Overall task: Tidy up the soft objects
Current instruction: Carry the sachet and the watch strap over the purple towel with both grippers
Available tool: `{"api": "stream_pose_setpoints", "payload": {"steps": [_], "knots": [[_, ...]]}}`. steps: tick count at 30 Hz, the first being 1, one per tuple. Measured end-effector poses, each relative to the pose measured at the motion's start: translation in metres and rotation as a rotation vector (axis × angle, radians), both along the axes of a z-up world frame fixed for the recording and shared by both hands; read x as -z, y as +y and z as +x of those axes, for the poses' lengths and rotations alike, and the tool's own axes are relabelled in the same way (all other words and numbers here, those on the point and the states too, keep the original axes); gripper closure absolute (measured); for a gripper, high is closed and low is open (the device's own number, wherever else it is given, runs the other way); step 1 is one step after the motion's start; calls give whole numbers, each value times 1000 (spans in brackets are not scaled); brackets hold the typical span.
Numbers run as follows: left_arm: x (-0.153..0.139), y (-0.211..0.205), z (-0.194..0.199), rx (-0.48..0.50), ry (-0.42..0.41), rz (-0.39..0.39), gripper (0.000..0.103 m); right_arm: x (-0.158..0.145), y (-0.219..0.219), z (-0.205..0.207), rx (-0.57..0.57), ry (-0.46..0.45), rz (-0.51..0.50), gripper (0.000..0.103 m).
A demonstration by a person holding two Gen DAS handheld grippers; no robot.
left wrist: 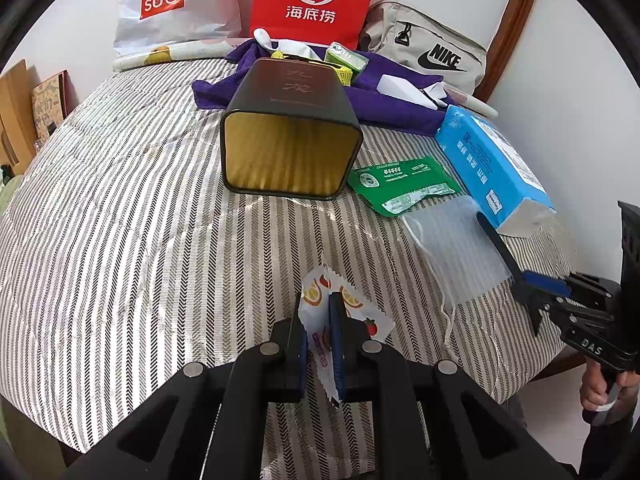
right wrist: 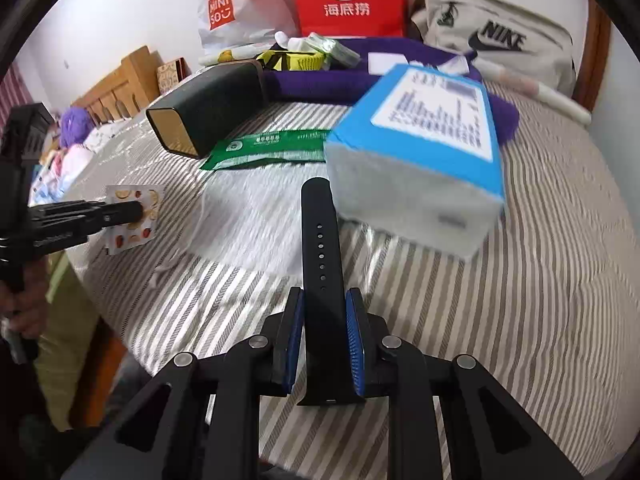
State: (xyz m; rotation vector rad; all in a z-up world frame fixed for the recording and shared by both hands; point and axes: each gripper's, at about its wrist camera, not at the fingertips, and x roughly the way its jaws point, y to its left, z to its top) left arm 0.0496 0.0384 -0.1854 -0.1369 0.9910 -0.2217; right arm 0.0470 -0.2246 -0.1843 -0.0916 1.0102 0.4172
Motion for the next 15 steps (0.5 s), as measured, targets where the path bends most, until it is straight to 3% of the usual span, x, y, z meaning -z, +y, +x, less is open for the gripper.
{"api": "stream_pose_setpoints", "payload": {"steps": [8, 15], "knots": [[2, 0, 2, 4, -15, -34, 88, 3, 6, 2, -5, -72, -16, 81], [-1, -6, -2, 19, -51, -14, 94, -7, -6, -9, 8, -53, 59, 83]]}}
